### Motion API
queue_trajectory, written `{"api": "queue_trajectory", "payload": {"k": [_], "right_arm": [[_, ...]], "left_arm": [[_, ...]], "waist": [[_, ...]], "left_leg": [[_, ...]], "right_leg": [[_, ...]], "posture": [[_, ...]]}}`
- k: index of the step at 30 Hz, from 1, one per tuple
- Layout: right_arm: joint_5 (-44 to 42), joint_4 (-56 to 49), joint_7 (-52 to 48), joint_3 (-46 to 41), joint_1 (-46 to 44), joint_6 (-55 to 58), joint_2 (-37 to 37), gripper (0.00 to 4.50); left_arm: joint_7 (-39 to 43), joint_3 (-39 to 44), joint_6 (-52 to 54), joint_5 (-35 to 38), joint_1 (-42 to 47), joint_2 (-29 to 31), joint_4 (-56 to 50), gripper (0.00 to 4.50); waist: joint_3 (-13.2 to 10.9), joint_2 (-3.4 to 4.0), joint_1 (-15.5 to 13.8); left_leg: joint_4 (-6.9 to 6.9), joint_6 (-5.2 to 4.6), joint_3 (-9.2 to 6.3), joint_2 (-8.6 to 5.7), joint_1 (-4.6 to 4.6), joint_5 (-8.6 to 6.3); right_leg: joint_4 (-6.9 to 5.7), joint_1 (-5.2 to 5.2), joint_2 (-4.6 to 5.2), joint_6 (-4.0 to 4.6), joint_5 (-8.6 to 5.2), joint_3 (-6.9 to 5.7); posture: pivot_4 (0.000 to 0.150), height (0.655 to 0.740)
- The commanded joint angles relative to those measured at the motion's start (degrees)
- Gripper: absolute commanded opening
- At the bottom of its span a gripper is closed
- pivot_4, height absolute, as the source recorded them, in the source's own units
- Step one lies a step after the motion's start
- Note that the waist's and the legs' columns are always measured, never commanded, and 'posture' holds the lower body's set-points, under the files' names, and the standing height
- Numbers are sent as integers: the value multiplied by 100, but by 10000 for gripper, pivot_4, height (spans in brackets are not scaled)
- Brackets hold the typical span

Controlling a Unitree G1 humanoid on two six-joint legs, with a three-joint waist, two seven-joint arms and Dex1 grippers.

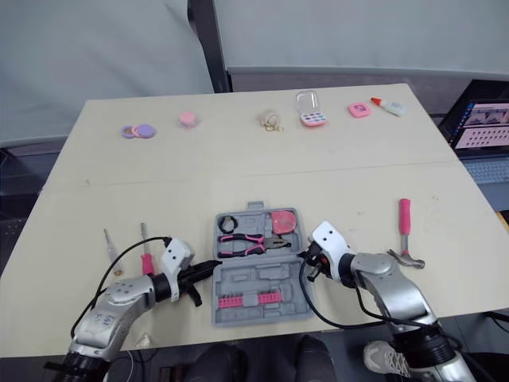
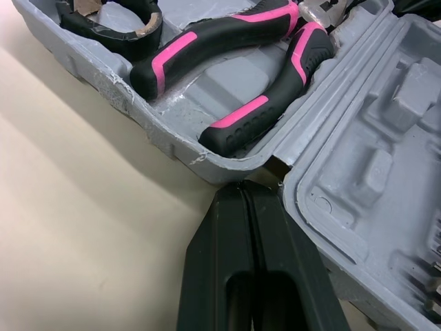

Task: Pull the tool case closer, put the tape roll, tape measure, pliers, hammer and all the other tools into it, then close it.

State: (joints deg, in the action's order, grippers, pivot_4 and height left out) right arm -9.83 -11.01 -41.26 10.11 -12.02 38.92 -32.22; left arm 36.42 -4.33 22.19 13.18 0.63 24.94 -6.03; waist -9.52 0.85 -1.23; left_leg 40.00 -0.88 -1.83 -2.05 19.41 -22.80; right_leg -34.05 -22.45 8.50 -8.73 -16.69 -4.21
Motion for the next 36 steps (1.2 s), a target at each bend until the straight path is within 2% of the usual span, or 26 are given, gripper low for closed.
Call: {"api": "queue_trajectory", "payload": {"k": [1,36], "right_arm": [[-31,-126,69,-68,-74,-186,93,0],[56,-167,122,-162,-24,-118,98,0]], "left_arm": [[-132,81,-58,-62,66,-42,37,235],[-286,106,-53,-111,43,-8,-1,235]], "waist": [[0,0,-1],[0,0,-1]], "left_leg": [[0,0,0,0,0,0],[-1,1,0,0,0,0]], "right_leg": [[0,0,0,0,0,0],[0,0,0,0,0,-2]], "posture": [[1500,7400],[1500,7400]]}}
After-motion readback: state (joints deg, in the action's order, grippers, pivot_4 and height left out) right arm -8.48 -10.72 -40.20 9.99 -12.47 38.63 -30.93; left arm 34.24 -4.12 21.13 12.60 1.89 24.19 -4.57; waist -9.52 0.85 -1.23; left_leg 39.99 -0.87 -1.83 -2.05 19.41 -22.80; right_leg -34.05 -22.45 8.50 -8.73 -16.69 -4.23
